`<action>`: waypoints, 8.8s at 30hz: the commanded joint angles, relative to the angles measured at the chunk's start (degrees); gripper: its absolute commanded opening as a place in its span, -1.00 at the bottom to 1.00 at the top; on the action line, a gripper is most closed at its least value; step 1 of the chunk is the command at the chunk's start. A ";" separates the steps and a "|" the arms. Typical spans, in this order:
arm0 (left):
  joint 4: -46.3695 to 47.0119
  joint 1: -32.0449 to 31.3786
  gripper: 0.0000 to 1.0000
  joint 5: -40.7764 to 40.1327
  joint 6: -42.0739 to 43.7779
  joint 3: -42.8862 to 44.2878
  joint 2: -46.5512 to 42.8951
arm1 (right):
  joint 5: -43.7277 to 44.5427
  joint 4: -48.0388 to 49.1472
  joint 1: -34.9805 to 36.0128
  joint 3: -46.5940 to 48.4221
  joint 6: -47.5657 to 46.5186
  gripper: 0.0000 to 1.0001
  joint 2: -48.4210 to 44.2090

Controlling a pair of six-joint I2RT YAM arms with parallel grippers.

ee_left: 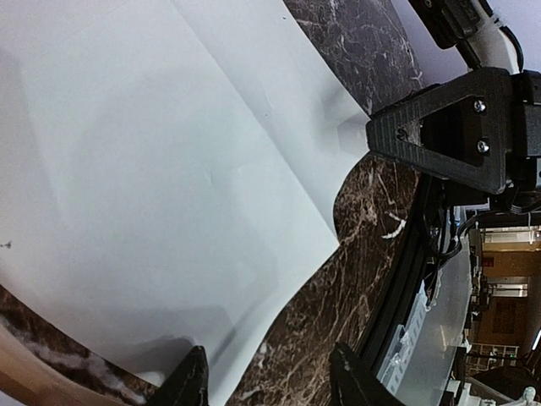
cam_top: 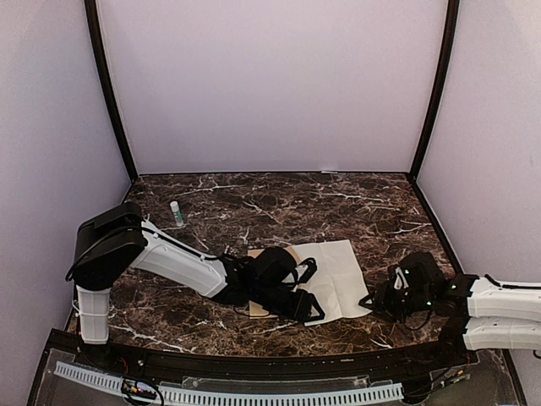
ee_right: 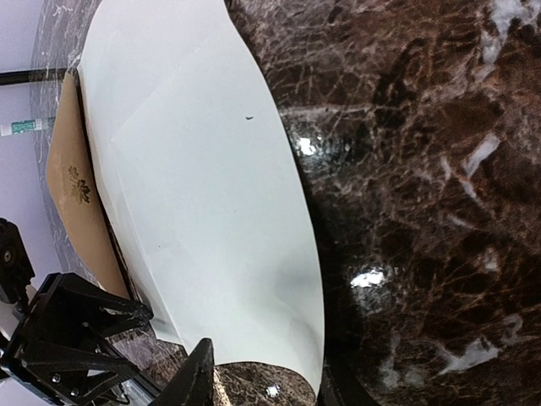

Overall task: Place the letter into the envelope and seal it
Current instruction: Pick up the letter from the center of the board, then fold the letter.

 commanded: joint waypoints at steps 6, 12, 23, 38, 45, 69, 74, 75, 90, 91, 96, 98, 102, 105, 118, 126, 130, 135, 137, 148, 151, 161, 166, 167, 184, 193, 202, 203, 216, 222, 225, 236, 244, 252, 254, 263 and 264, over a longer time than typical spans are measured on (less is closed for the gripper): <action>-0.56 -0.32 -0.03 1.15 -0.37 -1.23 1.16 | 0.23 2.46 -0.22 -0.06 -0.16 -0.42 1.16; -0.39 -0.32 -0.03 1.03 -0.60 -1.00 1.09 | 1.15 1.86 -0.22 0.07 -0.36 -0.90 1.25; -2.08 -0.23 0.21 -2.98 1.45 1.09 -4.24 | 4.89 -8.93 -0.22 8.56 -3.78 -1.00 -4.67; -10.73 -0.14 0.47 -17.90 16.66 0.17 -33.55 | 3.31 -15.86 -0.22 35.38 -12.05 -1.00 -0.90; -11.00 -0.35 0.50 -16.09 20.25 1.08 -34.28 | -1.18 -8.96 -0.22 40.05 -10.96 -1.00 2.44; -18.53 -3.07 0.31 -32.05 31.60 20.15 -13.73 | -3.76 -5.49 1.69 42.10 -9.09 -1.00 6.87; -19.46 -5.04 -0.01 -40.37 34.83 22.33 -11.48 | -3.74 -4.98 2.20 42.06 -8.82 -1.00 7.52; -19.58 -5.30 -0.03 -41.69 34.91 22.63 -11.10 | -3.68 -5.08 2.23 42.10 -8.86 -1.00 7.61; -20.97 -6.12 -1.00 -44.68 34.64 23.12 -10.78 | -2.21 -6.05 2.32 42.04 -8.74 -0.86 7.96; -21.26 -6.08 -1.00 -44.51 34.32 23.18 -10.92 | -2.10 -6.07 2.33 42.06 -8.66 -0.69 7.78; -23.64 -6.04 -1.00 -40.36 29.90 23.08 -13.70 | 0.03 -8.70 2.31 45.03 -10.78 0.03 7.56; -24.01 -5.40 -1.00 -36.03 27.70 22.53 -15.30 | 3.13 -12.66 2.31 47.45 -12.42 0.15 7.55; -21.58 -3.05 -1.00 -24.62 22.41 17.90 -20.03 | 9.23 -19.30 2.28 52.47 -16.01 0.51 7.27; -22.31 -1.44 -1.00 -19.76 19.88 15.38 -24.56 | 11.84 -21.84 2.33 54.76 -17.89 0.70 6.85; -21.20 8.46 -1.00 2.13 16.16 4.93 -42.92 | 10.41 -23.89 -8.95 50.57 -22.43 0.97 3.59; -21.63 9.17 -1.00 7.02 16.52 3.62 -46.87 | 3.38 -21.92 -16.08 44.28 -24.30 0.97 3.75; -19.35 9.15 -1.00 10.70 15.89 2.81 -48.74 | -1.09 -17.02 -16.74 38.57 -23.32 0.97 3.56; -17.69 9.17 -1.00 12.78 15.07 2.60 -50.93 | -8.66 -10.51 -16.74 32.66 -23.44 0.96 3.78; -16.50 9.15 -1.00 13.47 14.55 2.51 -51.38 | -12.86 -7.97 -16.74 30.98 -23.94 0.95 4.16; -6.61 9.10 -1.00 18.26 10.67 3.31 -49.48 | -24.56 1.79 -15.77 27.54 -26.99 0.92 2.31; -5.53 9.12 -1.00 17.86 10.12 3.44 -48.59 | -29.76 5.82 -15.47 26.72 -26.70 0.93 0.39; -6.43 9.61 -1.00 14.32 8.04 2.64 -46.39 | -39.86 9.53 -13.17 26.23 -25.23 0.95 -6.59; -3.44 9.68 -1.00 16.25 6.42 2.66 -44.92 | -39.18 9.71 -10.95 26.69 -24.86 0.95 -7.13; -3.27 9.69 -1.00 16.56 6.19 2.69 -44.55 | -38.99 10.35 -10.43 26.76 -24.56 0.95 -6.95; -1.71 9.64 -1.00 17.35 4.79 1.94 -43.42 | -34.95 20.22 0.32 29.65 -20.87 0.95 -2.27; -0.26 9.62 -1.00 20.21 4.24 2.07 -42.66 | -33.55 22.86 4.46 32.07 -21.33 0.79 2.00; 0.34 9.61 -1.00 22.71 3.91 2.37 -41.66 | -33.20 28.03 7.37 32.81 -20.64 0.70 5.82; 0.38 9.68 -1.00 22.90 3.78 2.42 -41.61 | -33.20 28.03 7.42 32.91 -20.84 0.68 6.24; 0.01 9.63 -1.00 22.96 3.97 2.14 -41.74 | -34.35 29.17 7.83 33.93 -20.69 0.26 7.03; 0.13 9.66 -1.00 22.87 3.91 2.13 -41.67 | -35.19 30.73 8.31 33.84 -20.18 0.06 6.57; -0.28 9.64 -1.00 22.42 4.05 2.11 -41.65 | -35.52 31.23 8.54 34.06 -19.98 -0.07 6.54; -1.63 10.36 -1.00 19.63 4.14 1.65 -42.02 | -35.78 32.28 9.28 33.95 -19.85 -0.34 6.07; -1.73 10.75 -1.00 19.15 3.67 1.24 -42.08 | -34.93 33.51 9.28 32.73 -19.17 -0.51 5.61; -2.04 10.84 -1.00 18.81 3.90 1.23 -42.20 | -34.43 33.25 9.28 32.87 -19.27 -0.78 5.64; -2.09 10.84 -1.00 18.46 3.74 1.31 -42.22 | -34.34 33.17 9.28 32.73 -19.28 -0.88 5.69; 0.51 11.37 -0.51 17.21 1.98 -0.06 -43.96 | -32.29 32.60 9.27 32.00 -19.86 -1.00 4.63; 0.73 11.42 -0.44 17.00 1.82 -0.29 -44.71 | -32.03 32.36 9.28 32.00 -20.05 -1.00 4.50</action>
